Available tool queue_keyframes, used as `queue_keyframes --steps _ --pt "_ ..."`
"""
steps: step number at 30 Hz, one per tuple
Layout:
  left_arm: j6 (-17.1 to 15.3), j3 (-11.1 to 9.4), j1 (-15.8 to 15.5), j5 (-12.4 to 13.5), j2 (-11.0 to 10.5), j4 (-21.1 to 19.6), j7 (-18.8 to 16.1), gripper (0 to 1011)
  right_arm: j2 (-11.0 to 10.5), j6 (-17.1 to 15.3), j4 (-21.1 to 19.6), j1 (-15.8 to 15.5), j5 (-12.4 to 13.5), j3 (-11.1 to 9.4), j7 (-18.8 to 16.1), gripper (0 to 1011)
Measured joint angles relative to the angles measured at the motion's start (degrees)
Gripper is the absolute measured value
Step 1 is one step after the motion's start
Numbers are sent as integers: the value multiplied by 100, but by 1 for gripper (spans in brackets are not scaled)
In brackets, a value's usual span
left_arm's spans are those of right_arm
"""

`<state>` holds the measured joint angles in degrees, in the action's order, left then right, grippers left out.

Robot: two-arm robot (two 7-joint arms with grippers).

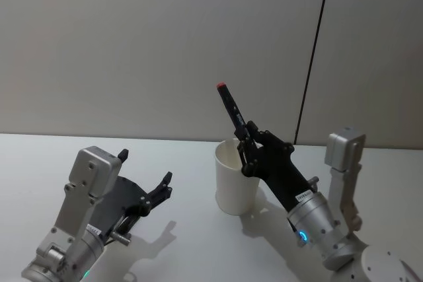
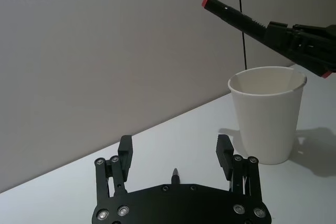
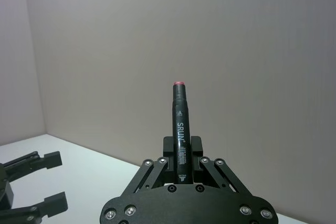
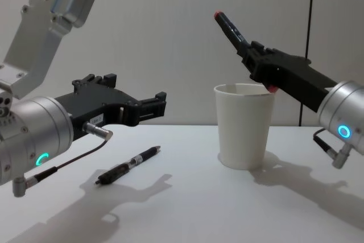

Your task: Place the pen into the pen holder.

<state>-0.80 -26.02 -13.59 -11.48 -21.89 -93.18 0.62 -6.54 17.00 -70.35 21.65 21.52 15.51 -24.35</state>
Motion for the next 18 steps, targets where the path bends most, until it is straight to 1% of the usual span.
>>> queue_keyframes --steps 9,18 --pt "0 0 0 0 0 0 0 1003 123 163 315 169 -130 43 91 181" --pt "0 0 0 0 0 0 0 1003 208 287 489 252 -200 34 128 181"
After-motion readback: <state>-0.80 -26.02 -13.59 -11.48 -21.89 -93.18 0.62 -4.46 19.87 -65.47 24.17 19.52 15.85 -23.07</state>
